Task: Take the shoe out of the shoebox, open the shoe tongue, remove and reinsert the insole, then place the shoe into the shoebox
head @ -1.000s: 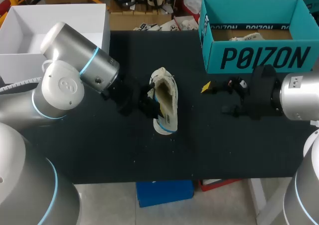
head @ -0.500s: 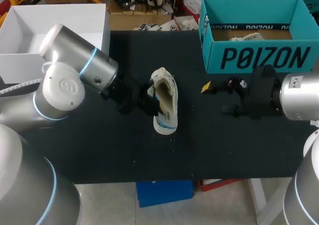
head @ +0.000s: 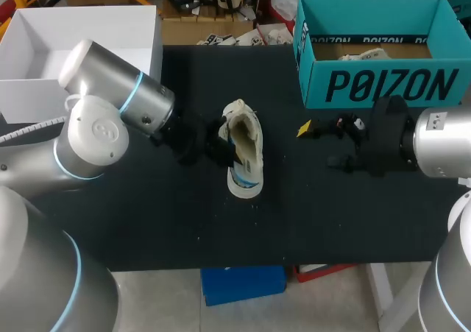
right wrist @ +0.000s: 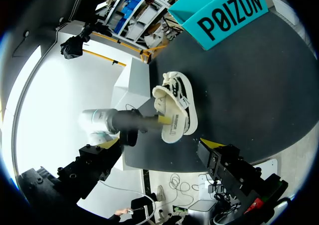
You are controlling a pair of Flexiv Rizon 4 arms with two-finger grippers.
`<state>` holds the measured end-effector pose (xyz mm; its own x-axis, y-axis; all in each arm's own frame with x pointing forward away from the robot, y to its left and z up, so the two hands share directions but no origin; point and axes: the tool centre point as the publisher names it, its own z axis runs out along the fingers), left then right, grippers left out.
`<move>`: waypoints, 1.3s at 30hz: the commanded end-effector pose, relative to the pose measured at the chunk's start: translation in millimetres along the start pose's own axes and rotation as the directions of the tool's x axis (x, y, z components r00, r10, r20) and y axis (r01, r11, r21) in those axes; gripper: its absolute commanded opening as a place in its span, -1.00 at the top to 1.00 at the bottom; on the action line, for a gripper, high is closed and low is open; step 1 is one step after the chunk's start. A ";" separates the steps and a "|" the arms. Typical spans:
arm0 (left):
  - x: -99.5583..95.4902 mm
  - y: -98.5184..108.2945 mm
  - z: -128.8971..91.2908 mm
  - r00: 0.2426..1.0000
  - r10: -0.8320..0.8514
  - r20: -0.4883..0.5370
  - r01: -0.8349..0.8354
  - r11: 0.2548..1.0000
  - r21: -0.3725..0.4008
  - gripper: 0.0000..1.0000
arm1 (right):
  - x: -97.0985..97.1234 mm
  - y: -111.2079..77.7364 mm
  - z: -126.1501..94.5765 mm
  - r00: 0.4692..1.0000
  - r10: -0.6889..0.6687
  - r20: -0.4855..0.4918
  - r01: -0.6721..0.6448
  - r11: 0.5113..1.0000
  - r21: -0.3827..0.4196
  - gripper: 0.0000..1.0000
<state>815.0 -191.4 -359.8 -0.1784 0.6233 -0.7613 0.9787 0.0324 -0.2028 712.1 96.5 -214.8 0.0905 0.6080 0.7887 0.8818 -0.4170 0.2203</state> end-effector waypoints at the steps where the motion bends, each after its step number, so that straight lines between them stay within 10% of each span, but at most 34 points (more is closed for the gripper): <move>1: 0.8 5.3 4.3 1.000 -0.002 -0.006 0.002 1.000 -0.009 1.00 | 0.4 -0.3 0.0 1.000 0.001 0.002 -0.001 1.000 0.000 -1.00; 30: 2.9 28.7 6.3 0.997 -0.053 -0.060 0.046 0.993 -0.109 1.00 | 0.4 -0.3 0.0 1.000 0.001 0.002 -0.001 1.000 0.000 -1.00; 31: 1.7 27.3 5.3 0.997 -0.050 -0.059 0.043 0.993 -0.111 0.86 | 0.4 -0.3 0.0 1.000 0.001 0.002 -0.001 1.000 0.000 -1.00; 33: -0.2 23.5 3.8 0.998 -0.042 -0.053 0.036 0.993 -0.111 -0.66 | 0.4 -0.3 0.0 1.000 0.001 0.002 -0.001 1.000 0.000 -1.00; 34: -1.5 20.8 2.4 0.998 -0.038 -0.048 0.033 0.994 -0.109 -0.87 | 0.4 -0.3 0.0 1.000 0.001 0.002 -0.001 1.000 0.000 -1.00; 39: -4.1 8.9 -0.4 0.999 -0.023 -0.030 0.020 0.996 -0.091 -0.76 | 0.4 -0.3 0.0 1.000 0.001 0.002 -0.001 1.000 0.000 -1.00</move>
<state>831.8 -198.9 -361.4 -0.2016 0.6498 -0.7329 0.9792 0.1148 -0.1676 712.1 96.5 -214.8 0.0905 0.6081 0.7887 0.8818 -0.4170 0.2204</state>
